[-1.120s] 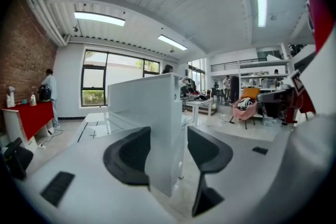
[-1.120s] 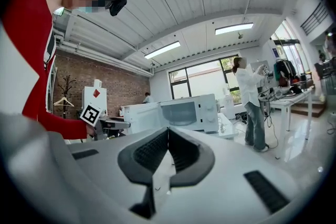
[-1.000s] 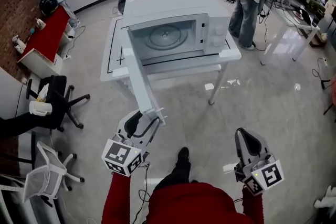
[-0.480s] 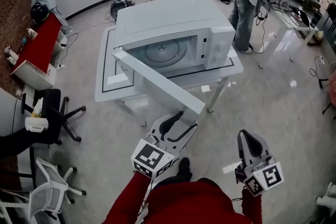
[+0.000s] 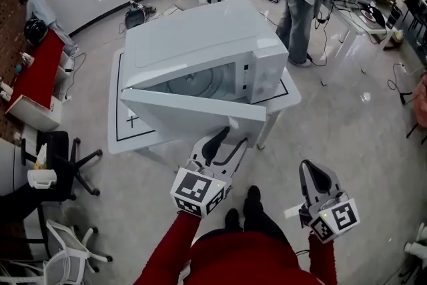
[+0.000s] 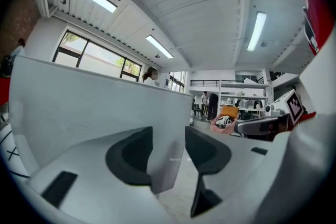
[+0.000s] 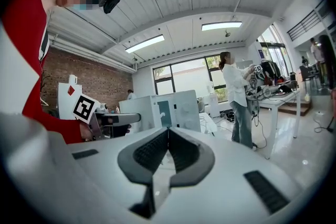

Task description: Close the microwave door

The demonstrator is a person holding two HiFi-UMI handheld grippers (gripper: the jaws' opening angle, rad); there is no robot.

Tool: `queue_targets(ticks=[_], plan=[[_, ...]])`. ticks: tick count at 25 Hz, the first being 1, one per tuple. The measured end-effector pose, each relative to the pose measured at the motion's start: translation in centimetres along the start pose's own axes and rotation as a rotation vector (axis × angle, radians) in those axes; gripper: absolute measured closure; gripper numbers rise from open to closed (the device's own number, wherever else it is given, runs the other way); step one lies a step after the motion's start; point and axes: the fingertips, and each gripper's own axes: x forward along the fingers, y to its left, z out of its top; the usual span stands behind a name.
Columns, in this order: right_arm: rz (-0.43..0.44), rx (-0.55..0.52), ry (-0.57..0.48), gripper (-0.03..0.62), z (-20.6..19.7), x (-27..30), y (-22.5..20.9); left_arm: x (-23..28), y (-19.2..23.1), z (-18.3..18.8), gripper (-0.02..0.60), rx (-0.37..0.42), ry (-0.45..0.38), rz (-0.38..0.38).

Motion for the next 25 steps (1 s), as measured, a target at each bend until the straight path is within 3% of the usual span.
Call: queue_targets(ticks=[7,13,25], plan=[[0.072,-0.039,0.003,0.582,2.7,4.8,-2.8,3.2,3.4,0.9,0.44,-0.037,-0.017,0.142],[0.118,-0.042,0.017,0.582,3.5,7.0,-4.3,5.5,6.1,1.9,0.567,-0.016,-0.03,0.268],[0.152,-0.065,0.024,0.582,4.5,10.1,-6.3,8.0,7.7,1.4,0.574,-0.009,0.034,0.315]])
